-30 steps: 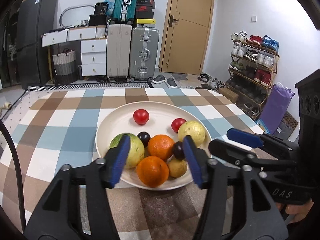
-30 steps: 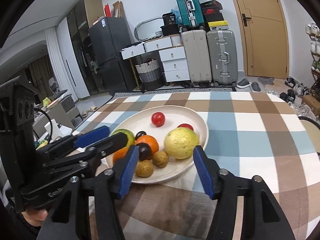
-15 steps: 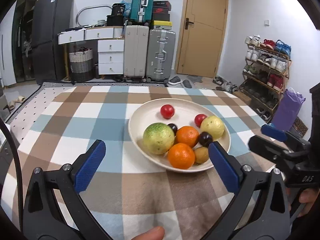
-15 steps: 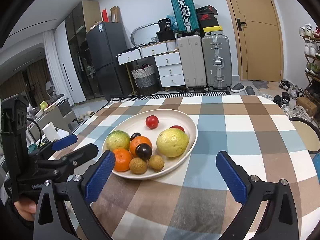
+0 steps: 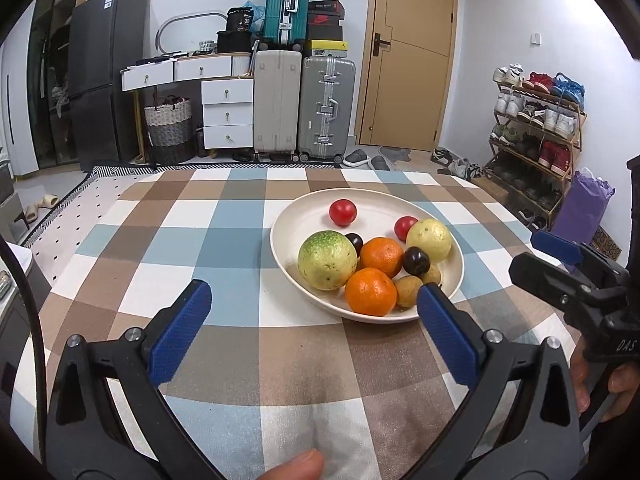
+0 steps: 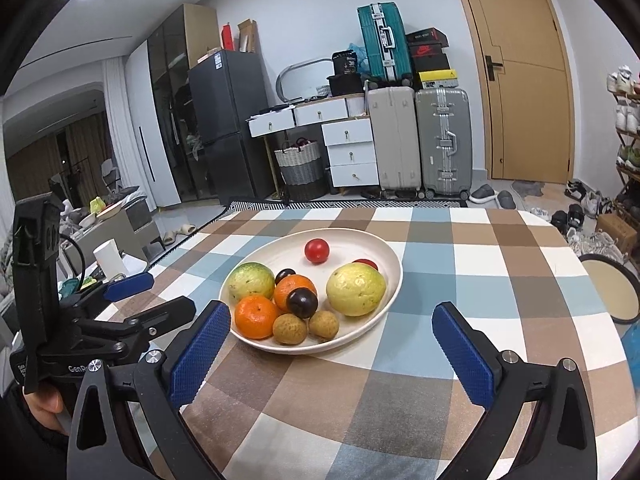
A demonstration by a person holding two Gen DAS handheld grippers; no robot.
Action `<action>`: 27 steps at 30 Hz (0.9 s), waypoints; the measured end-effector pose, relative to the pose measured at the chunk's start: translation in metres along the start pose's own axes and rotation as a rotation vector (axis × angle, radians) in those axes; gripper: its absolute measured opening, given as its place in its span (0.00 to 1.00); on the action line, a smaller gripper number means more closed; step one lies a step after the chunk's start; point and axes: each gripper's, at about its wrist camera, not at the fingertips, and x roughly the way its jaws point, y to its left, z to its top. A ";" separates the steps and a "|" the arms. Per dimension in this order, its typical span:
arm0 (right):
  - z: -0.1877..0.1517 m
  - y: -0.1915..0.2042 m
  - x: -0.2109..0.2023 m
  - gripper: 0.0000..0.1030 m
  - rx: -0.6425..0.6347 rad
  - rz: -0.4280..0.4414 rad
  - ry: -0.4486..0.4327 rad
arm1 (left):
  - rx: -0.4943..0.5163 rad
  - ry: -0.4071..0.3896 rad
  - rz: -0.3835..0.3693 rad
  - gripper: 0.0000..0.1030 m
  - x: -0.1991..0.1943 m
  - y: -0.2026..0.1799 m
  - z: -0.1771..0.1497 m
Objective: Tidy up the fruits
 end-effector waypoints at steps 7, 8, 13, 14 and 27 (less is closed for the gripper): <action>-0.001 0.009 0.000 1.00 -0.043 -0.014 0.001 | 0.023 -0.008 0.008 1.00 -0.001 -0.006 0.001; -0.001 0.010 0.000 1.00 -0.045 -0.014 0.002 | 0.029 -0.008 0.008 1.00 -0.002 -0.007 0.000; -0.001 0.008 0.000 1.00 -0.037 -0.013 0.006 | 0.033 -0.007 0.010 1.00 0.000 -0.009 0.001; -0.001 0.008 0.000 1.00 -0.035 -0.013 0.008 | 0.033 -0.007 0.007 1.00 0.000 -0.009 0.001; 0.000 0.009 0.001 1.00 -0.041 -0.013 0.011 | 0.034 -0.007 0.008 1.00 0.000 -0.009 0.002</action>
